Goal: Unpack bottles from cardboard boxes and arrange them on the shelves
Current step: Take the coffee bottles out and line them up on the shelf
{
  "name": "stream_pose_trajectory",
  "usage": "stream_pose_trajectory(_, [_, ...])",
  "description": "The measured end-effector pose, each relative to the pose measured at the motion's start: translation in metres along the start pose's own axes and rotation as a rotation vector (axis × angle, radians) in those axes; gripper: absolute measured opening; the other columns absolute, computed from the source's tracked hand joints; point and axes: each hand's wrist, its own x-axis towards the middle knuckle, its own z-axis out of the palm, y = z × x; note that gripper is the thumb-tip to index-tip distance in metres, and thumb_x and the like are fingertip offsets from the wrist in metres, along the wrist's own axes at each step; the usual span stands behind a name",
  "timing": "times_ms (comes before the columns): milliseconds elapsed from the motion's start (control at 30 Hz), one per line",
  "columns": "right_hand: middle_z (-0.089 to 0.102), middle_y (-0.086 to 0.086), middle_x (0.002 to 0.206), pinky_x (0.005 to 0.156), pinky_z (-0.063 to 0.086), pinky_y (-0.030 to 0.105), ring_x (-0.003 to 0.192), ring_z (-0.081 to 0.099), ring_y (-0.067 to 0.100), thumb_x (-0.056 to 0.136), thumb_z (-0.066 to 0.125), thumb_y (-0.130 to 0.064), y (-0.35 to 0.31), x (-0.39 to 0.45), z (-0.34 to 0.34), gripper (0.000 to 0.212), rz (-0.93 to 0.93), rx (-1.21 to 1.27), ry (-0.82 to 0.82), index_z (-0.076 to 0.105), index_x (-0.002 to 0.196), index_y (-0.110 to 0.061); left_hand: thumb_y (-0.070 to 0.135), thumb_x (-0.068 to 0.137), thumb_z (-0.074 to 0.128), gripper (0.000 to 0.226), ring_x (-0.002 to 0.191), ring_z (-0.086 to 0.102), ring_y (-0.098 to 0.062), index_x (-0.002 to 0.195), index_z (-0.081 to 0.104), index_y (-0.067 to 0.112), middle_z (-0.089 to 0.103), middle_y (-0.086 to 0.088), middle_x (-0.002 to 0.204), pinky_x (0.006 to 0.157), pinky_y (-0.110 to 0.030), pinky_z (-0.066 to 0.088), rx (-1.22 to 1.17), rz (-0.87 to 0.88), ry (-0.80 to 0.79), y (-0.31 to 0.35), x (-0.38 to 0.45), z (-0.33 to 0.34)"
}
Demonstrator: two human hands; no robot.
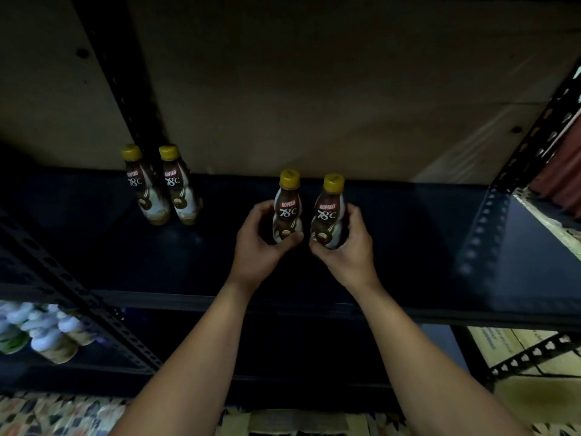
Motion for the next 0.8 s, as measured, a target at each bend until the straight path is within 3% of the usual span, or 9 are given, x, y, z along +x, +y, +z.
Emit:
stream_pose_trajectory(200, [0.064, -0.004, 0.122, 0.096, 0.055, 0.041, 0.115, 0.062, 0.010, 0.070, 0.088, -0.022, 0.002, 0.000, 0.001, 0.071, 0.004, 0.000, -0.020, 0.049, 0.130, -0.030, 0.015, 0.077, 0.090, 0.065, 0.121, 0.062, -0.011, 0.133, 0.057, 0.019, 0.065, 0.005, 0.128, 0.105, -0.039, 0.051, -0.009, -0.009, -0.012, 0.004, -0.002, 0.000])
stream_pose_trajectory(367, [0.063, -0.005, 0.122, 0.096, 0.055, 0.038, 0.115, 0.062, 0.008, 0.070, 0.089, -0.023, 0.004, 0.001, 0.001, 0.072, 0.003, 0.000, -0.013, 0.049, 0.130, -0.028, 0.014, 0.077, 0.089, 0.064, 0.120, 0.063, -0.012, 0.132, 0.058, 0.017, 0.066, 0.003, 0.127, 0.103, -0.042, 0.053, -0.017, -0.010, -0.019, 0.004, -0.002, 0.000])
stream_pose_trajectory(533, [0.063, -0.005, 0.117, 0.090, 0.053, 0.027, 0.109, 0.062, 0.006, 0.072, 0.090, -0.024, 0.002, 0.001, 0.002, 0.063, -0.023, -0.044, 0.006, 0.051, 0.123, -0.030, 0.025, 0.072, 0.093, 0.071, 0.121, 0.061, -0.017, 0.133, 0.056, 0.025, 0.062, 0.000, 0.129, 0.102, -0.046, 0.053, 0.038, 0.034, 0.026, 0.003, -0.002, 0.003])
stream_pose_trajectory(667, [0.059, -0.002, 0.111, 0.080, 0.041, 0.003, 0.100, 0.056, 0.000, 0.074, 0.088, -0.022, 0.001, 0.001, 0.007, 0.052, -0.031, -0.148, 0.003, 0.058, 0.116, -0.019, 0.021, 0.074, 0.092, 0.066, 0.115, 0.064, -0.013, 0.132, 0.059, 0.022, 0.065, 0.002, 0.123, 0.098, -0.041, 0.055, 0.086, 0.061, 0.098, -0.001, -0.003, 0.003])
stream_pose_trajectory(800, [0.059, -0.001, 0.112, 0.079, 0.038, 0.001, 0.101, 0.055, 0.006, 0.077, 0.087, -0.023, -0.001, 0.005, 0.017, 0.052, -0.047, -0.194, -0.028, 0.058, 0.118, -0.012, 0.024, 0.077, 0.089, 0.059, 0.107, 0.067, -0.005, 0.129, 0.061, 0.025, 0.070, 0.007, 0.116, 0.094, -0.038, 0.057, 0.163, 0.047, 0.199, -0.005, 0.001, -0.003])
